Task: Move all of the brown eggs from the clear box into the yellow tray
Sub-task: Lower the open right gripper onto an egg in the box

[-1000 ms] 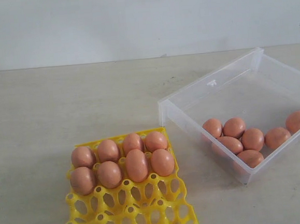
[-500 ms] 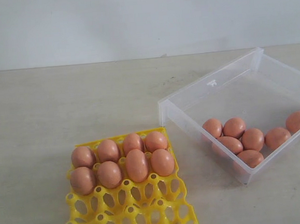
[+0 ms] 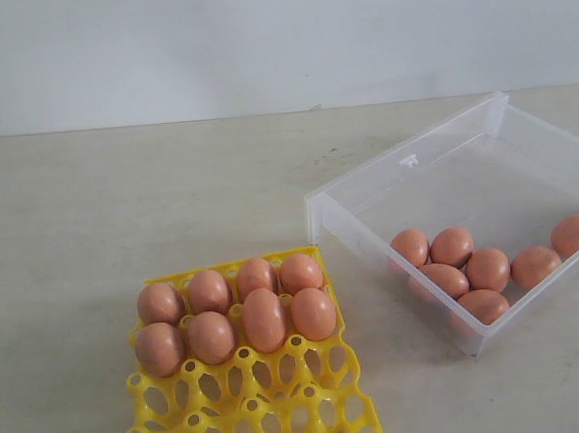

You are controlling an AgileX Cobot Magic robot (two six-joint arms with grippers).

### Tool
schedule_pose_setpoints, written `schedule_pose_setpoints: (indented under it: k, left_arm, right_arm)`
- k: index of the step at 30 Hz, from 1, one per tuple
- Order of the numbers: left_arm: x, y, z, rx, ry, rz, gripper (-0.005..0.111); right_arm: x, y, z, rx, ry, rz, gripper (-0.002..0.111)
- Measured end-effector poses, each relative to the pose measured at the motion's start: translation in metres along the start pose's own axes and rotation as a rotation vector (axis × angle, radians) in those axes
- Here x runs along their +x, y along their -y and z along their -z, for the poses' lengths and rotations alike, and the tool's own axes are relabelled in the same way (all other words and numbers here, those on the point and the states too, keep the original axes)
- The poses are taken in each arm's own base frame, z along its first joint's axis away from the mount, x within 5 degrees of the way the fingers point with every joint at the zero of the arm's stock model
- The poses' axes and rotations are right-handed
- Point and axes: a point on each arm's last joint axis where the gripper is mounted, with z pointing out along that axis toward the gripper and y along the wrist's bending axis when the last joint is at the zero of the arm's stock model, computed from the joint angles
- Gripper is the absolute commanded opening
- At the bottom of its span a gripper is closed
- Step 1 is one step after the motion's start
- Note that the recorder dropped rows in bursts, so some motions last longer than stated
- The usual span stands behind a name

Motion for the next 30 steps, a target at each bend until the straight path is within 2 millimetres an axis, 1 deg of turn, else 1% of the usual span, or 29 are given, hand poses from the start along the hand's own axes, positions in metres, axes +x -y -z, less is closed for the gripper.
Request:
schedule_pose_setpoints:
  k: [1,2,3,5,6,7,9,12,15,16,18,19,21,22,24,26,29,30]
  left_arm:
    - [0.000,0.000,0.000,0.000,0.000,0.000,0.004]
    - [0.000,0.000,0.000,0.000,0.000,0.000,0.004]
    - [0.000,0.000,0.000,0.000,0.000,0.000,0.004]
    - [0.000,0.000,0.000,0.000,0.000,0.000,0.004]
    - [0.000,0.000,0.000,0.000,0.000,0.000,0.004]
    - [0.000,0.000,0.000,0.000,0.000,0.000,0.004]
    - [0.000,0.000,0.000,0.000,0.000,0.000,0.004]
    - [0.000,0.000,0.000,0.000,0.000,0.000,0.004]
    - [0.000,0.000,0.000,0.000,0.000,0.000,0.004]
    - [0.000,0.000,0.000,0.000,0.000,0.000,0.004]
    - [0.000,0.000,0.000,0.000,0.000,0.000,0.004]
    - [0.000,0.000,0.000,0.000,0.000,0.000,0.004]
    - [0.000,0.000,0.000,0.000,0.000,0.000,0.004]
    - [0.000,0.000,0.000,0.000,0.000,0.000,0.004]
    - [0.000,0.000,0.000,0.000,0.000,0.000,0.004]
    - [0.000,0.000,0.000,0.000,0.000,0.000,0.004]
    - [0.000,0.000,0.000,0.000,0.000,0.000,0.004]
    - [0.000,0.000,0.000,0.000,0.000,0.000,0.004]
  right_arm:
    - [0.002,-0.001,0.000,0.002,-0.030,0.188,0.000]
    - [0.008,-0.004,0.000,-0.007,-0.088,0.317,0.000]
    - [0.015,-0.009,0.001,-0.051,-0.156,0.515,0.000]
    - [0.032,-0.022,0.007,-0.184,-0.314,0.706,0.000]
    - [0.041,-0.031,0.011,-0.274,-0.388,0.756,0.000]
    - [0.048,-0.039,0.016,-0.353,-0.442,0.763,0.000]
    - [0.061,-0.058,0.030,-0.524,-0.578,0.701,0.000]
    - [0.071,-0.076,0.051,-0.682,-0.809,0.503,0.000]
    - [0.071,-0.085,0.070,-0.768,-1.049,0.339,0.000]
    - [0.068,-0.086,0.074,-0.776,-1.112,0.295,0.000]
    - [0.061,-0.088,0.076,-0.769,-1.183,0.229,0.000]
    - [0.056,-0.090,0.074,-0.753,-1.204,0.193,0.000]
    - [0.047,-0.094,0.062,-0.720,-1.208,0.142,0.000]
    - [0.044,-0.097,0.053,-0.709,-1.213,0.128,0.000]
    - [0.048,-0.104,0.031,-0.697,-1.255,0.121,0.000]
    - [0.058,-0.110,0.008,-0.698,-1.326,0.127,0.000]
    - [0.088,-0.117,-0.025,-0.704,-1.498,0.158,0.000]
    - [0.102,-0.118,-0.034,-0.688,-1.550,0.155,0.000]
